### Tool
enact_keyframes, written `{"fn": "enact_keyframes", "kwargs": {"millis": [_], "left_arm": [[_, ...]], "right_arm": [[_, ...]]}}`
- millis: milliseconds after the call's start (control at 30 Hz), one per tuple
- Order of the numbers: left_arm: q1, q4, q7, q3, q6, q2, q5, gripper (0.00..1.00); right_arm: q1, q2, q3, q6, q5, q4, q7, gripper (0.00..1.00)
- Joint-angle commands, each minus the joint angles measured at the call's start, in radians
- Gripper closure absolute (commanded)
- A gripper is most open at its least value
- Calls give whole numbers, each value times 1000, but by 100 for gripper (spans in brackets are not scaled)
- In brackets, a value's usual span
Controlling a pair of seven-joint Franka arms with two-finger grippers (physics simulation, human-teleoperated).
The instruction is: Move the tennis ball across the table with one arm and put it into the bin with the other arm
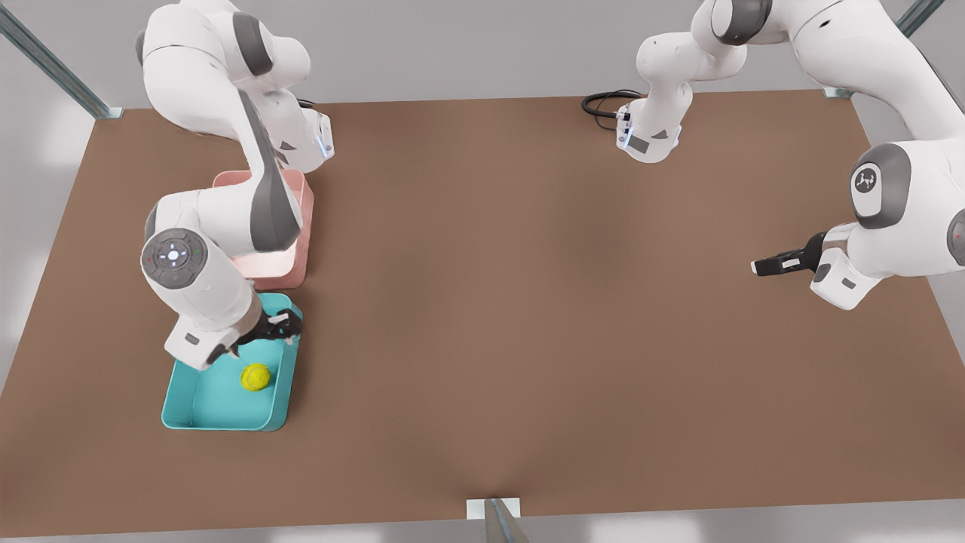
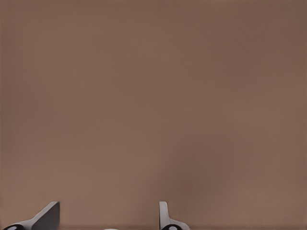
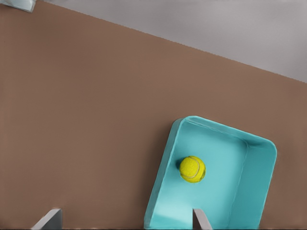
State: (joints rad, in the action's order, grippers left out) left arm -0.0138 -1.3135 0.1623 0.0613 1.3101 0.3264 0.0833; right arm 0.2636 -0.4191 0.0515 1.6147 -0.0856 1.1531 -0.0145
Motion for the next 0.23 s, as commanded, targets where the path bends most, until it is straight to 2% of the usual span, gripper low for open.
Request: {"fn": "enact_keyframes", "kwargs": {"millis": [0,67,200], "left_arm": [[0,0,3,0,0,-1,-1,0],[0,0,3,0,0,-1,-1,0],[0,0,3,0,-3,-1,-1,0]], "right_arm": [[-56,137,-18,-383,44,49,174,0],[-165,249,-79,-369,73,175,171,0],[-170,313,-81,-306,73,278,166,0]]}}
